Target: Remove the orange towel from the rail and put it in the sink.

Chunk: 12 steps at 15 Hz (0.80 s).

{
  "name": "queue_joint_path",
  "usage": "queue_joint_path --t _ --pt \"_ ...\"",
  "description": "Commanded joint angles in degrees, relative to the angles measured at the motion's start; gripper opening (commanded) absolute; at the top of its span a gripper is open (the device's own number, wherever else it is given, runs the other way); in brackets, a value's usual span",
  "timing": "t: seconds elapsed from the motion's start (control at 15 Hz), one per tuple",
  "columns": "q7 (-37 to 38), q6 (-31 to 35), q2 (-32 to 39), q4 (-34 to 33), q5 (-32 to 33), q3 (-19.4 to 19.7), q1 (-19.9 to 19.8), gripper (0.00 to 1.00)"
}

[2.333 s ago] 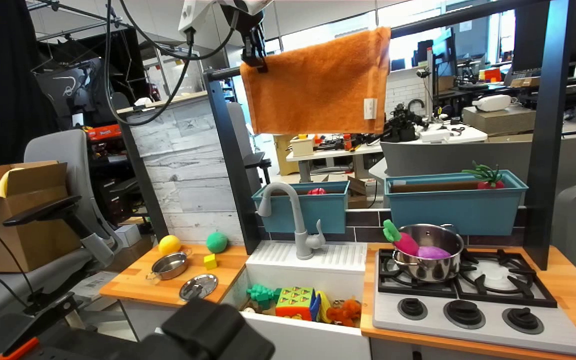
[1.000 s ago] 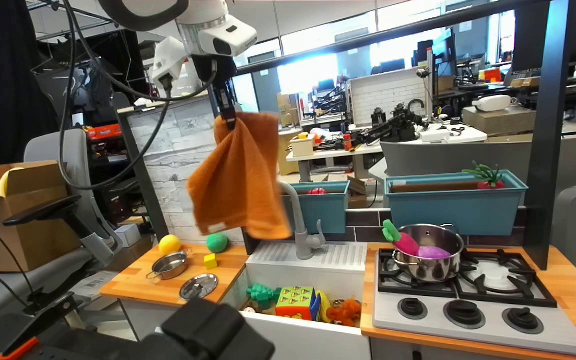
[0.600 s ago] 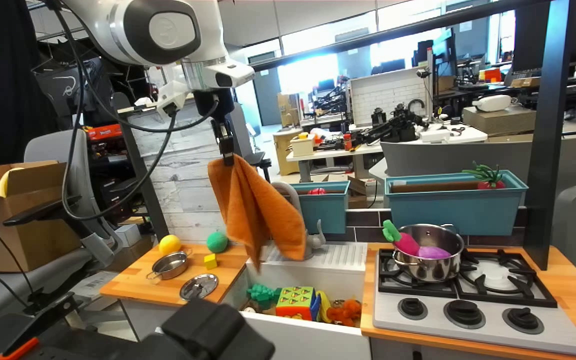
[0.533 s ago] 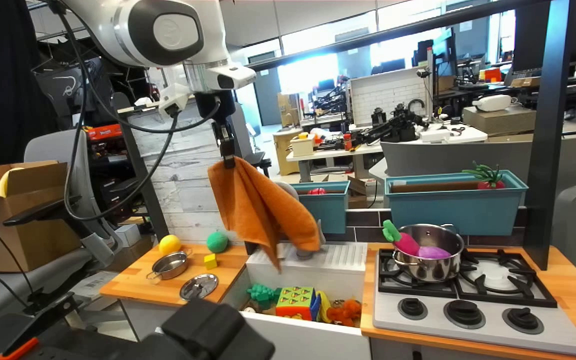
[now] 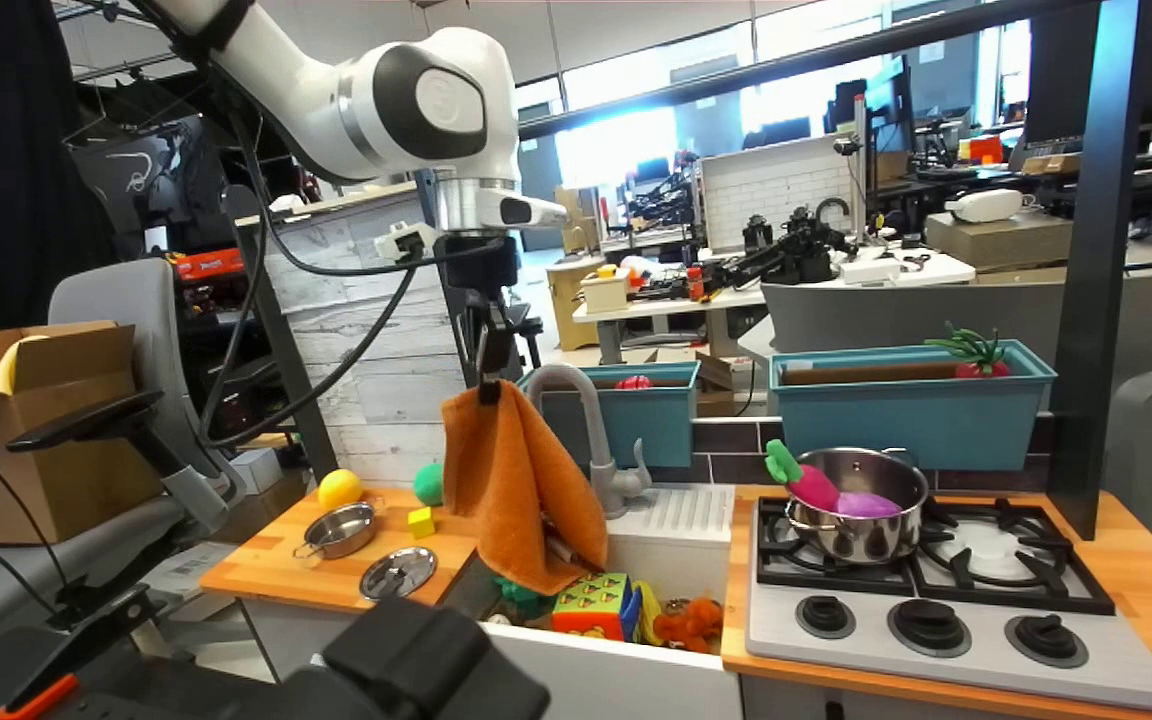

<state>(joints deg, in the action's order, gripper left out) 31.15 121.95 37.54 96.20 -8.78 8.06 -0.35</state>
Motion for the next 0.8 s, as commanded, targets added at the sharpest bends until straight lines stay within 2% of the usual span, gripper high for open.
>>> queue_joint_path --t 0.0,0.07,0.13,0.67,0.73 --pt "3.3 -8.3 6.3 -8.2 8.3 3.4 2.4 0.01" --pt "3.5 -9.9 6.9 -8.9 10.2 3.9 2.7 0.29" --pt "3.4 -10.6 7.7 -9.7 11.5 4.0 2.9 0.29" --pt "1.0 -13.1 9.0 -13.1 14.3 2.7 2.7 0.88" --pt "2.4 -10.8 8.3 -10.9 13.6 2.8 2.6 0.69"
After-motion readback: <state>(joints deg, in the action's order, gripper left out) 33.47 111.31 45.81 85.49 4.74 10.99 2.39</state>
